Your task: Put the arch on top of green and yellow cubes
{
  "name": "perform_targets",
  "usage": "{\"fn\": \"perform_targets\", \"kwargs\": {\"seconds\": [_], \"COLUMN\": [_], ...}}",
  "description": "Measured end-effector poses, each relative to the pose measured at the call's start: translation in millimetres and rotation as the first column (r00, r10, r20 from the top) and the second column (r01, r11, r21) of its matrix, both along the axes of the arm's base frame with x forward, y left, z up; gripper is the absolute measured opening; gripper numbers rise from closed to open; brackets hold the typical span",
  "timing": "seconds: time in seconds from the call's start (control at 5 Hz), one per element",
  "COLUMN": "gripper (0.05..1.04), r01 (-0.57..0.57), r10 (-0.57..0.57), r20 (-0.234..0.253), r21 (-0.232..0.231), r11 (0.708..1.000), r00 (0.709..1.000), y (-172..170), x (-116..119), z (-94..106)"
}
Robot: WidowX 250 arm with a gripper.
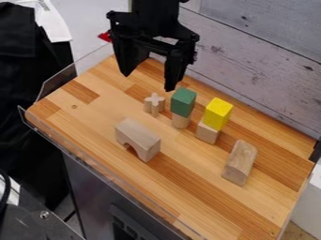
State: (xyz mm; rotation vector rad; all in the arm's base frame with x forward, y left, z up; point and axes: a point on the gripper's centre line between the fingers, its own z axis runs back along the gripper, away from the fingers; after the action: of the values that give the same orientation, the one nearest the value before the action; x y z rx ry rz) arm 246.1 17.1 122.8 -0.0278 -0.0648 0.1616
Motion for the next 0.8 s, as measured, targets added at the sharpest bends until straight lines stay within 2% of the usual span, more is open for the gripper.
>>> {"fn": "perform_targets", "kwargs": {"seconds": [0.2,0.4,0.6,0.8], "gripper": [1.000,1.000,1.000,1.000], "r01": [0.000,-0.179,-0.321,-0.522], "r10": [0.000,0.179,0.323,0.522], "r20": [-0.028,0.001,0.026,-0.007], "r21": [-0.002,-0.029,-0.053,-0.036], "r11": [1.000,0.983,0.945,0.852], "r00": [1.000,0.984,0.946,0.853], "y": [-0.6,-3.1,-3.5,0.2], "x": [-2.8,-1.4,2.5,-2.3], "z": [-6.7,-16.9,-20.2,-37.8]}}
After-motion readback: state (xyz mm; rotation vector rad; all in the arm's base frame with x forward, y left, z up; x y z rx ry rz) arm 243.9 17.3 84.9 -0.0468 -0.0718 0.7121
